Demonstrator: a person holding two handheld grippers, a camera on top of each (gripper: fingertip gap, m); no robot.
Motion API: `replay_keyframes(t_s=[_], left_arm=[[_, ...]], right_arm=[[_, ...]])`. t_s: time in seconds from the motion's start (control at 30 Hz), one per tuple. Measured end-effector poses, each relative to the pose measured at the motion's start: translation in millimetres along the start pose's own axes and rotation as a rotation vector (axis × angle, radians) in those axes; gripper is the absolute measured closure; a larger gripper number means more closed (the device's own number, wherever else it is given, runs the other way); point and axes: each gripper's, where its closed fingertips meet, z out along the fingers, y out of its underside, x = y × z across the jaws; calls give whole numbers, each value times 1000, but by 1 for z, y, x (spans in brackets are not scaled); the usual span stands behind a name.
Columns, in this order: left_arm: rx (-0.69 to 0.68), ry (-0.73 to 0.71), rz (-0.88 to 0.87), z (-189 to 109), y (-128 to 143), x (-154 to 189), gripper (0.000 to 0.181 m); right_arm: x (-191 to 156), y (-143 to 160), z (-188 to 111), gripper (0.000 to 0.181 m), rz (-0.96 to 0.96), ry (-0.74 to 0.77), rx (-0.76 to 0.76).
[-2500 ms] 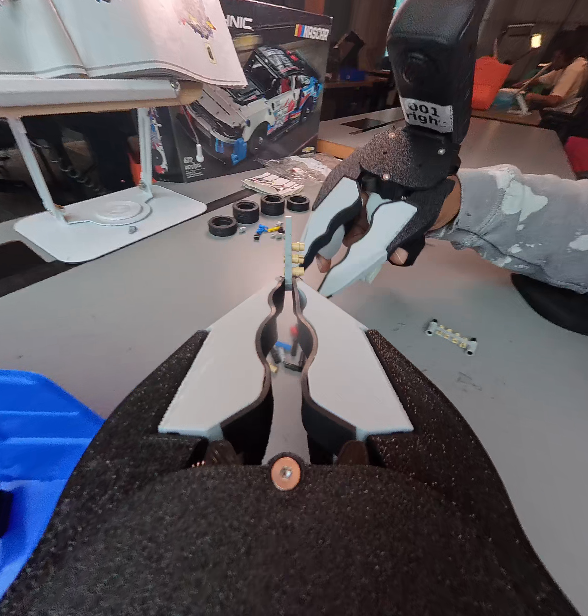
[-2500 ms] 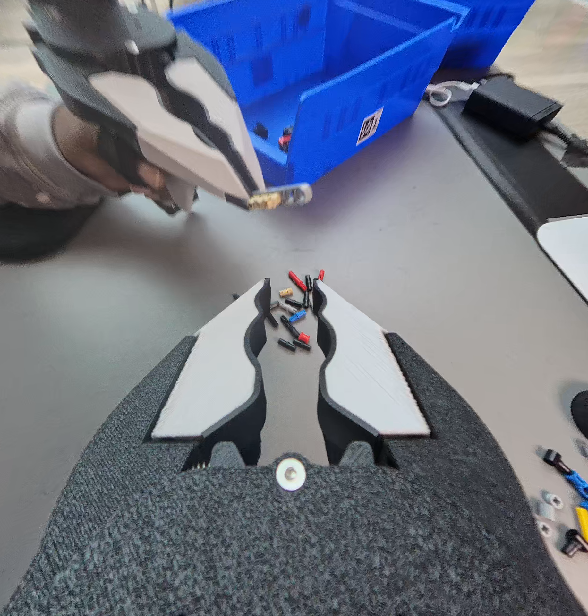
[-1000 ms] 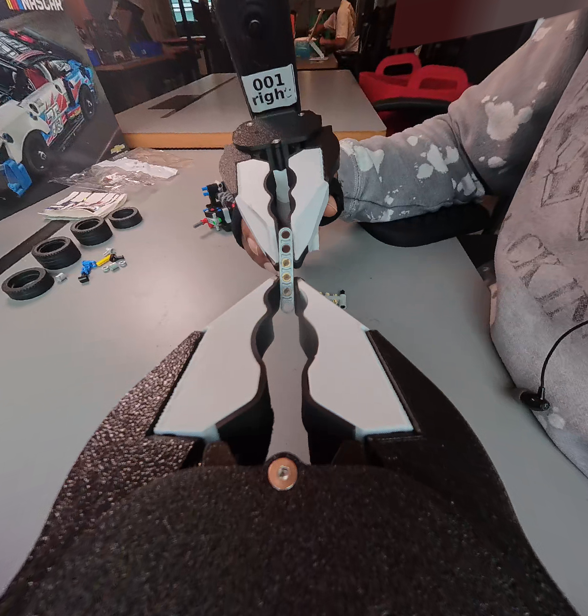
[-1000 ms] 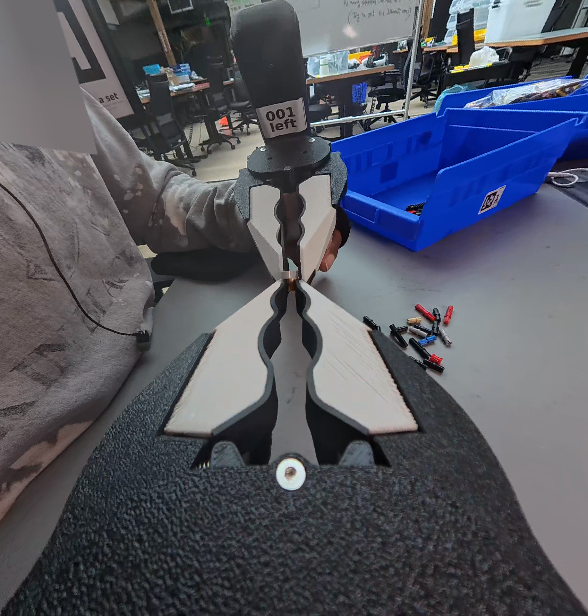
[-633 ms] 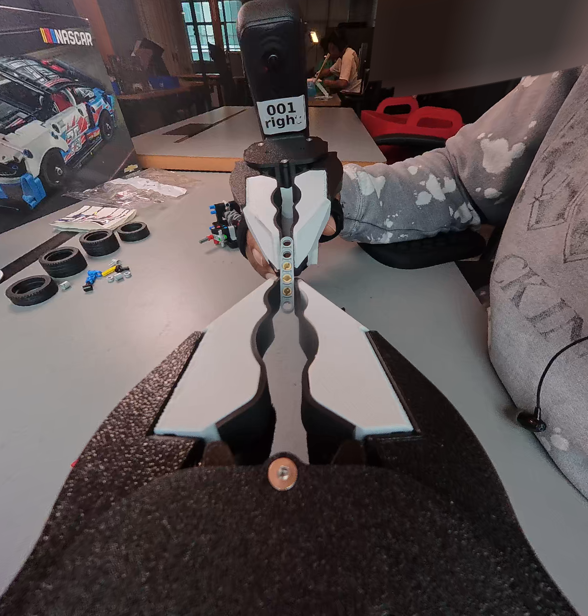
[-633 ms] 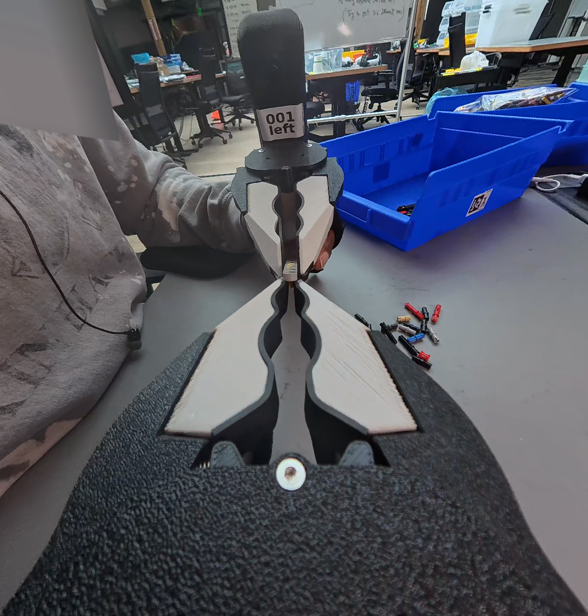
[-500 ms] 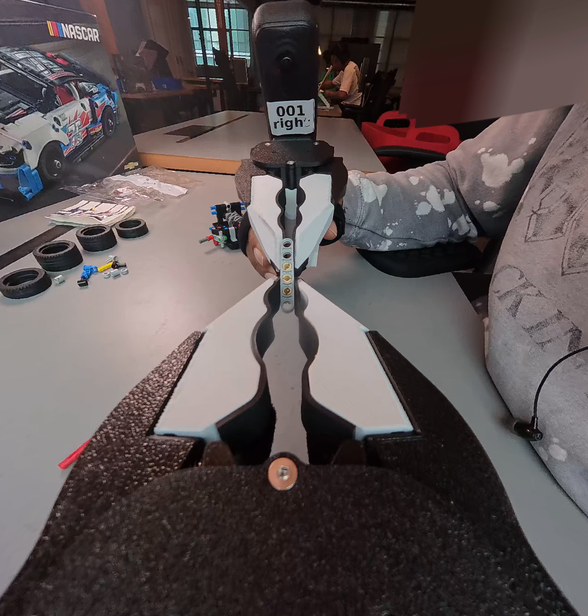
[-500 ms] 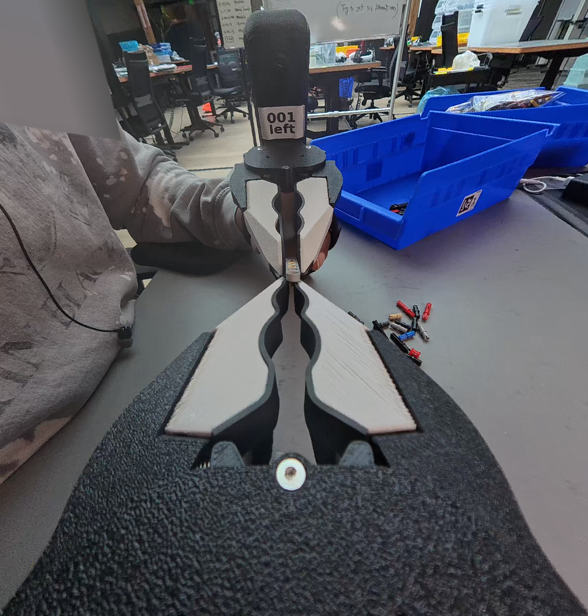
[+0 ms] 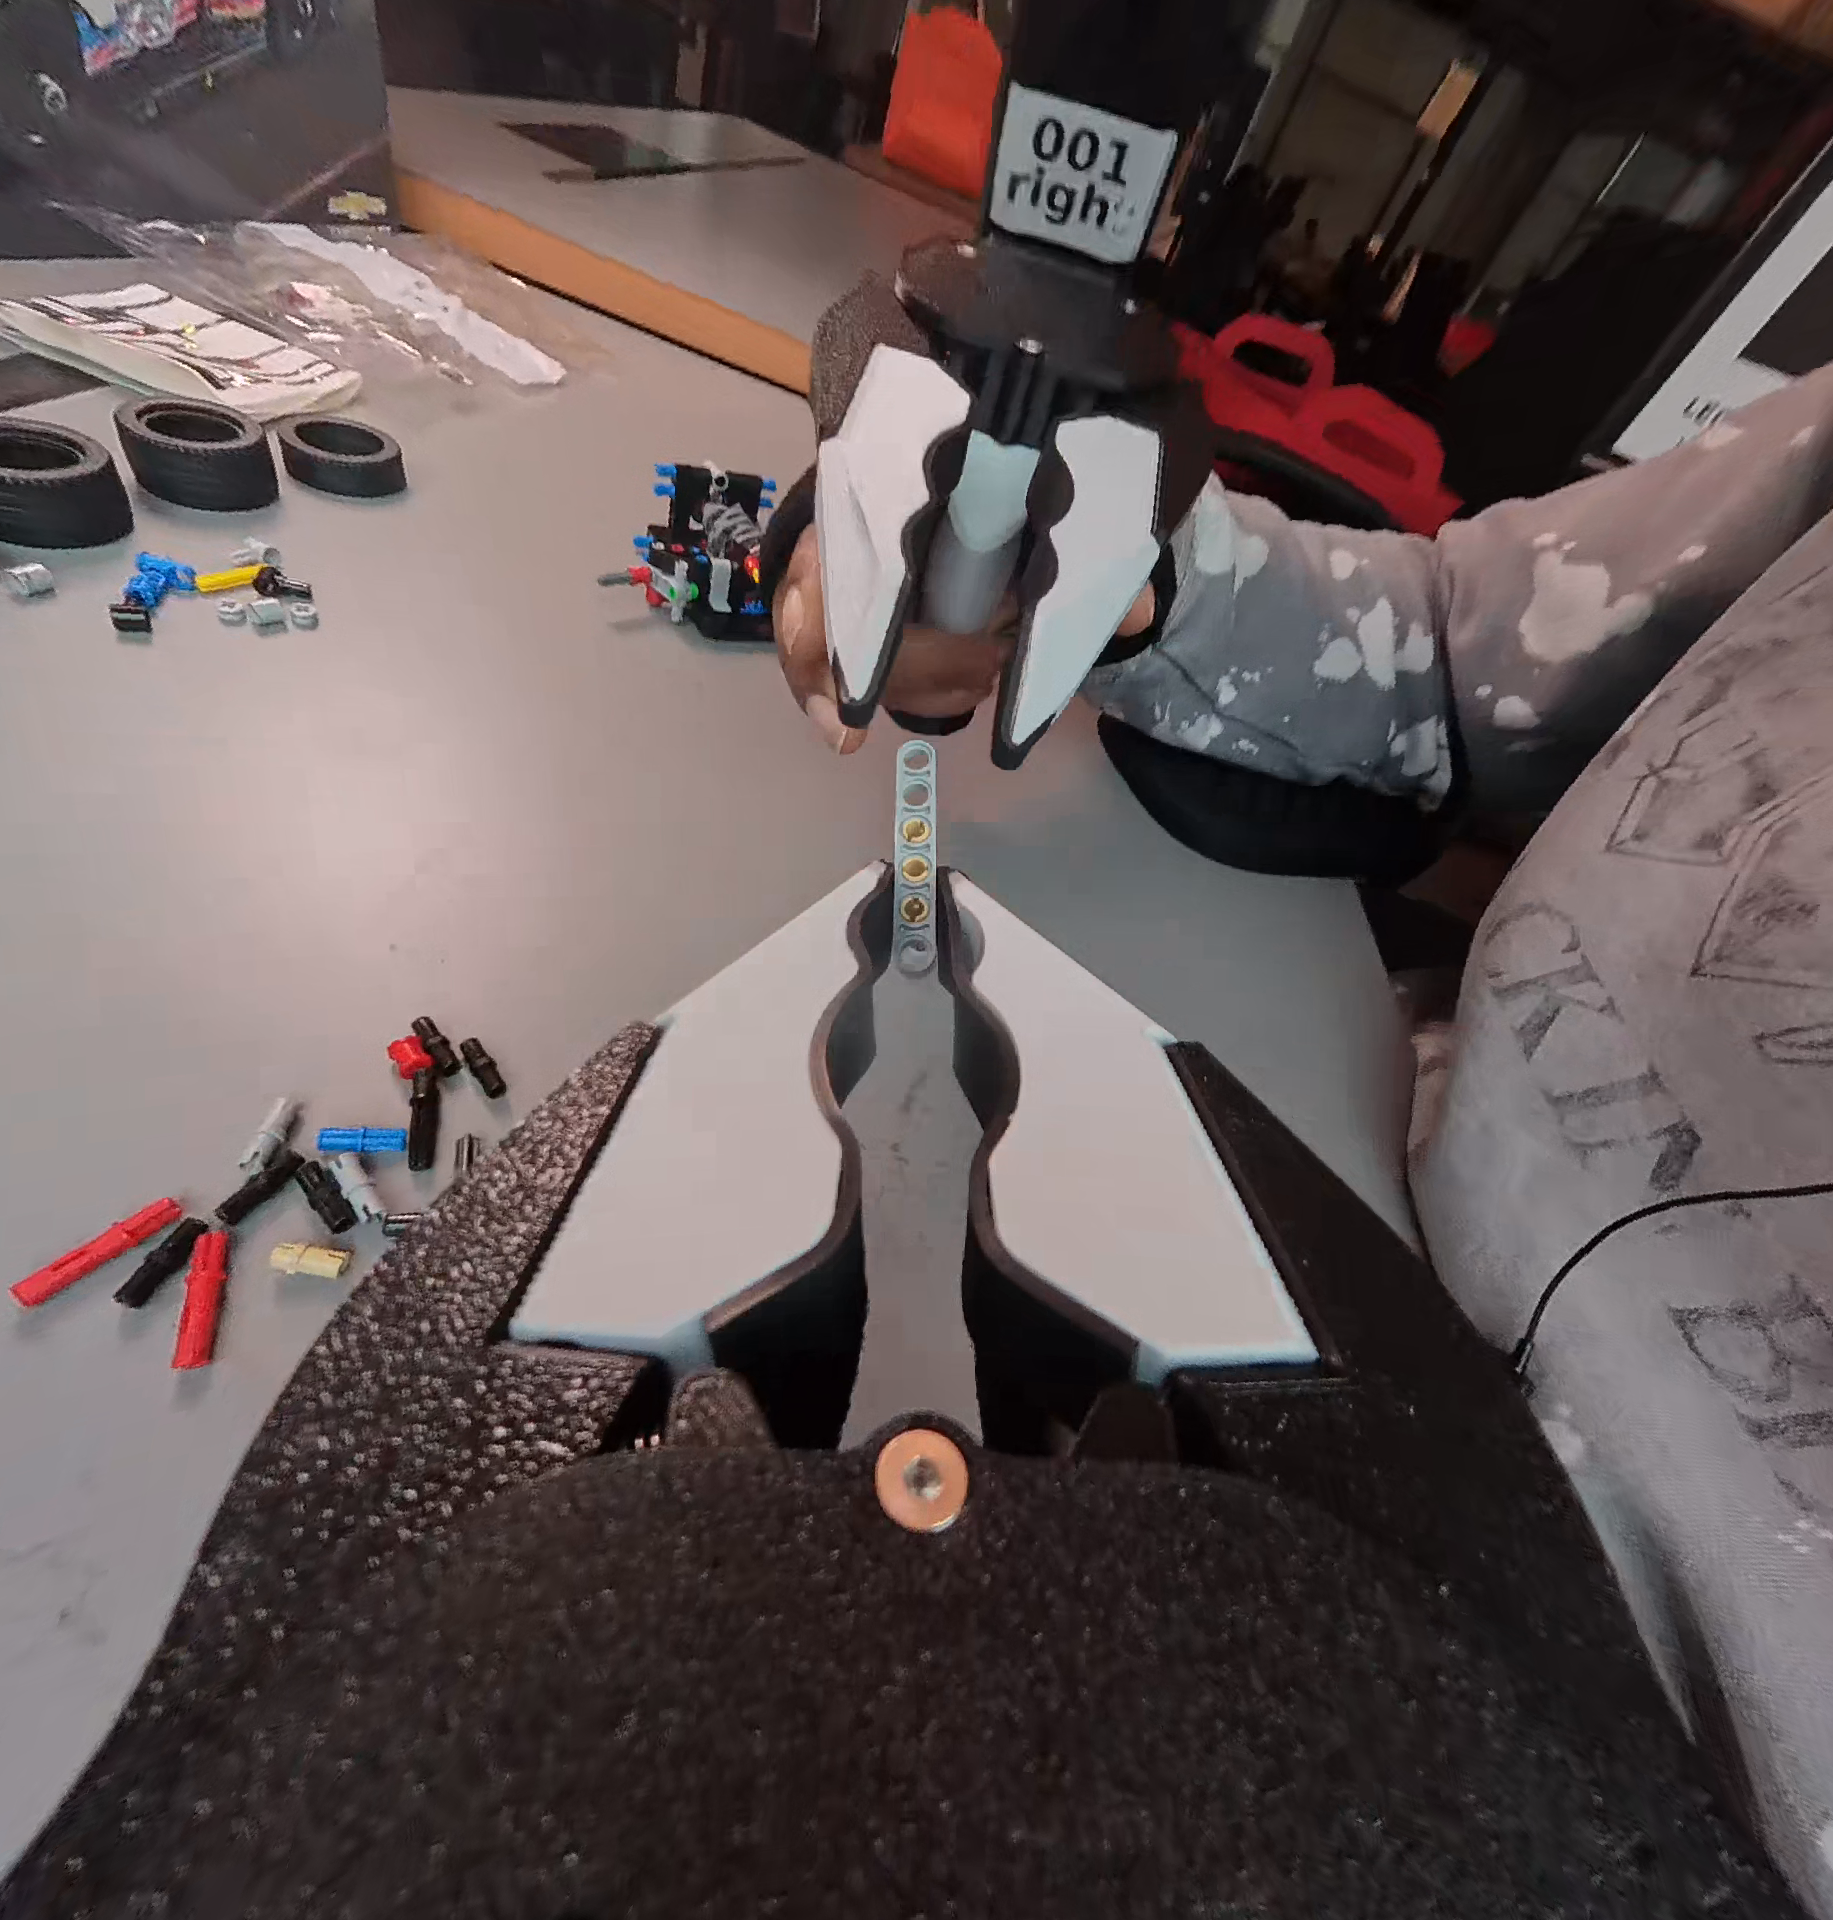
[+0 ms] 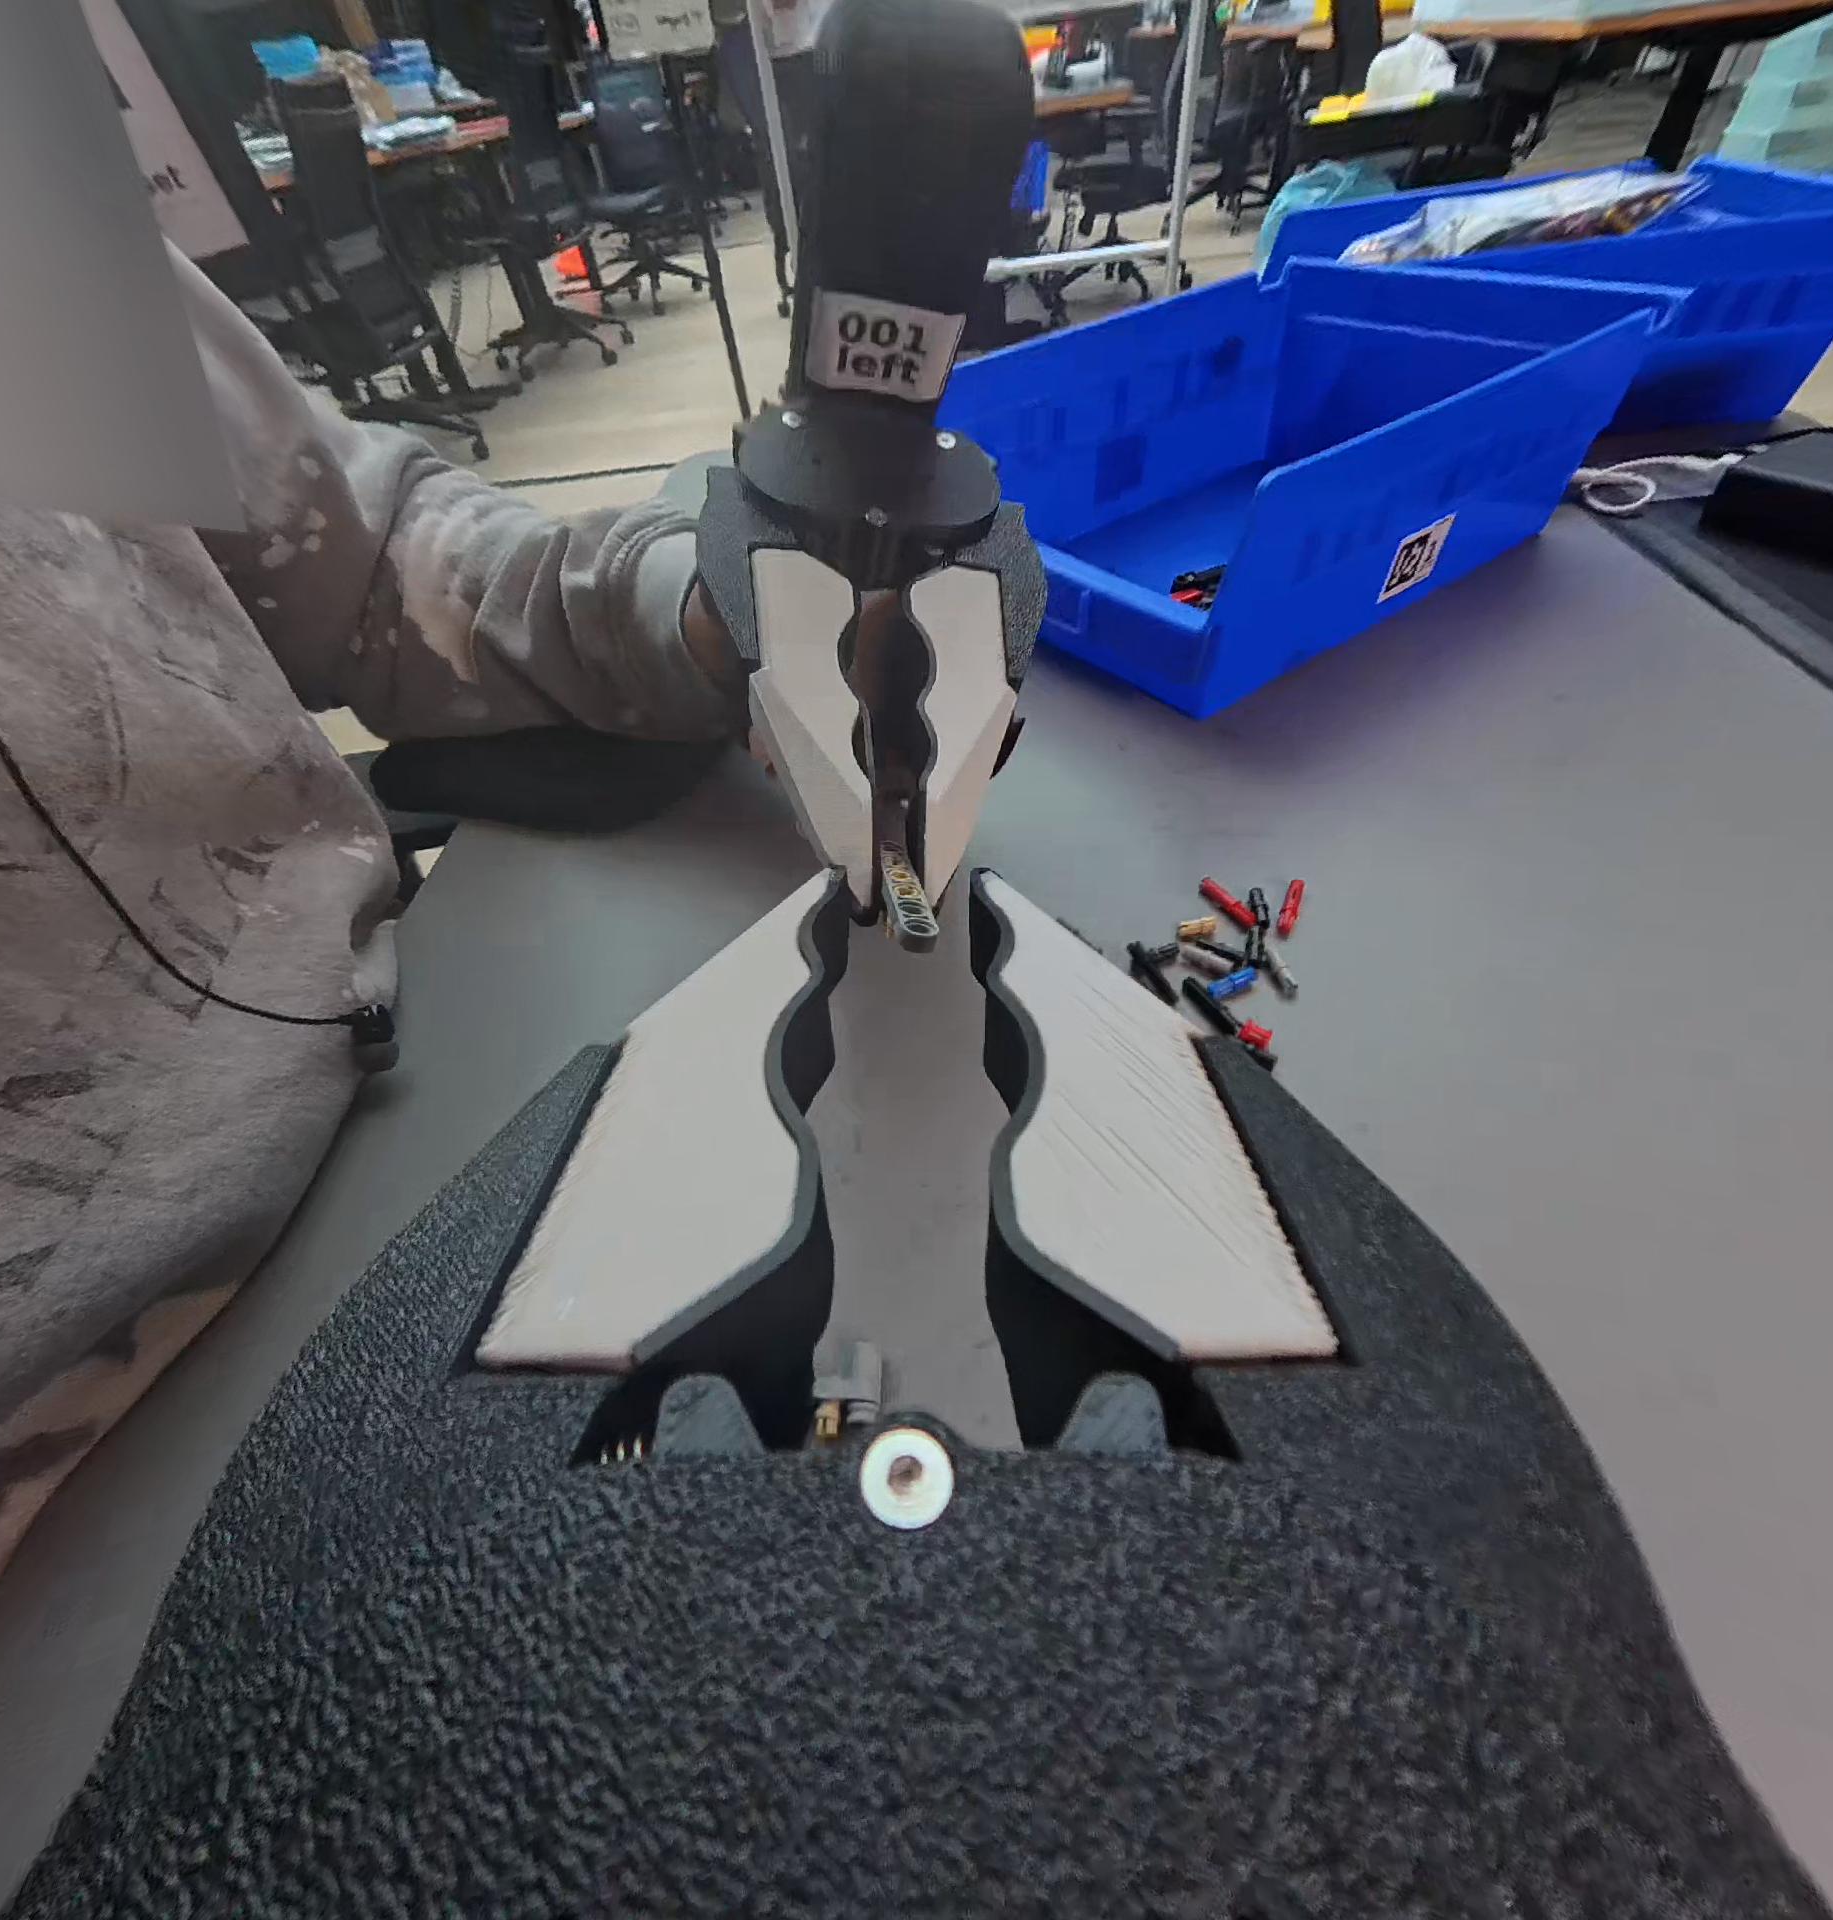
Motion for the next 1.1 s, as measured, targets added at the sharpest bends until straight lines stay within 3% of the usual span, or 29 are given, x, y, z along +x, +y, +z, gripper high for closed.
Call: replay_keyframes(t_s=[0.17, 0.27, 0.47, 0.57, 0.67, 0.87, 1.1], left_arm=[[-136, -66, 137, 8, 21, -1, 174], [-148, -83, 171, 7, 21, -1, 174], [65, -25, 77, -9, -13, 3, 163], [153, 21, 21, -15, -28, 8, 166], [156, 15, 31, -18, -30, 9, 174], [25, -13, 121, -11, -14, 11, 174], [-30, 4, 154, -5, -4, 17, 173]], right_arm=[[-3, 33, 12, 165, -32, 4, -186], [-3, 38, 16, 172, -63, 12, -203], [0, -7, 7, 174, 60, -5, 127], [-2, -15, 8, 174, 81, -20, 190], [-6, -11, 13, 174, 57, -26, 175], [-10, 4, 17, 166, -27, -17, 21], [-16, 13, 19, 174, -127, -10, -50]])
